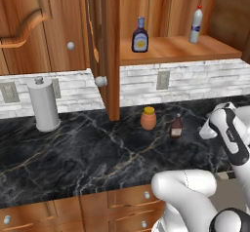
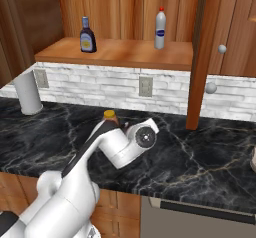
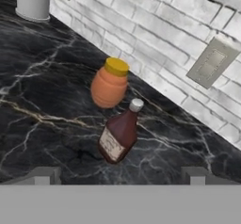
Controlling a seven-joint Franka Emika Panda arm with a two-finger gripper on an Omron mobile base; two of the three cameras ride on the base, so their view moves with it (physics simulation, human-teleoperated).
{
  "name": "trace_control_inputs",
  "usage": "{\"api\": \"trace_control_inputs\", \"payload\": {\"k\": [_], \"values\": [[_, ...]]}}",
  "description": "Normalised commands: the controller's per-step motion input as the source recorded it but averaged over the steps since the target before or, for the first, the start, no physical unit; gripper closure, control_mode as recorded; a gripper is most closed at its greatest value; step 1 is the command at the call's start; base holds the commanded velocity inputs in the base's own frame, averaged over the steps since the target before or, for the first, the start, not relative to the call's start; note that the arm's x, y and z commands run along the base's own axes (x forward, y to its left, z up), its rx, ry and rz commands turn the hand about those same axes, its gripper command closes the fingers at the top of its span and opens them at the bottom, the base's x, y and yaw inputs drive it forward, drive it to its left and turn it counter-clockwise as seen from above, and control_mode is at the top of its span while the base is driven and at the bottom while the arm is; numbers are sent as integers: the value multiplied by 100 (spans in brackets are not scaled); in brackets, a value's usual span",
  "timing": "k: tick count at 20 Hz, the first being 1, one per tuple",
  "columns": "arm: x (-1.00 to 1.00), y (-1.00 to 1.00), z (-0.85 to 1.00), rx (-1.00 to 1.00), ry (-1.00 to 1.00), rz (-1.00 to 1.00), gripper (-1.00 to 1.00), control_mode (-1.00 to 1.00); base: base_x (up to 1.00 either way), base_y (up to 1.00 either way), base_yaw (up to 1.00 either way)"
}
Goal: Pick the ketchup and condiment bottle from the counter and place them in the cabinet.
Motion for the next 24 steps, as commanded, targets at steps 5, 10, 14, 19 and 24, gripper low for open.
{"api": "trace_control_inputs", "payload": {"k": [5,10,14,19,24], "values": [[0,0,-6,13,6,7,-100,-100,0,0,0],[0,0,-16,19,3,6,-100,-100,0,0,0],[5,4,-13,17,3,5,-100,-100,0,0,0],[22,6,-2,13,4,2,-100,-100,0,0,0],[24,11,0,10,4,1,-100,-100,0,0,0]]}}
